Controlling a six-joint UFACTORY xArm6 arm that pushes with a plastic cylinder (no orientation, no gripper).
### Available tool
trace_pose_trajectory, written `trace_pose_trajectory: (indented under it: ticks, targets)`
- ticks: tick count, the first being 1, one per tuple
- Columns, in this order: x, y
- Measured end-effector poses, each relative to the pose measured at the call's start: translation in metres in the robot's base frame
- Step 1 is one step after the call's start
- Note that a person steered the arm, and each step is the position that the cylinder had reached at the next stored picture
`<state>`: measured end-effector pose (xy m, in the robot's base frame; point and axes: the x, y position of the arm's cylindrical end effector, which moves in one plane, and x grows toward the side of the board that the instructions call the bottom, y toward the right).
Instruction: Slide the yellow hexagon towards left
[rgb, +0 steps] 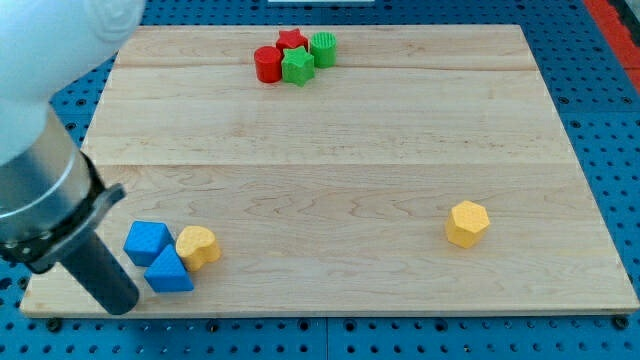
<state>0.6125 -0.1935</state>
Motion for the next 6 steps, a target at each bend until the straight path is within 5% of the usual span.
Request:
trace_pose_trajectory:
  ticks: [2, 4, 5, 6]
  targets:
    - [-0.013, 0.143]
    - [-0.045, 0.387]
    - [-0.065, 0.397]
    - [-0.082, 0.289]
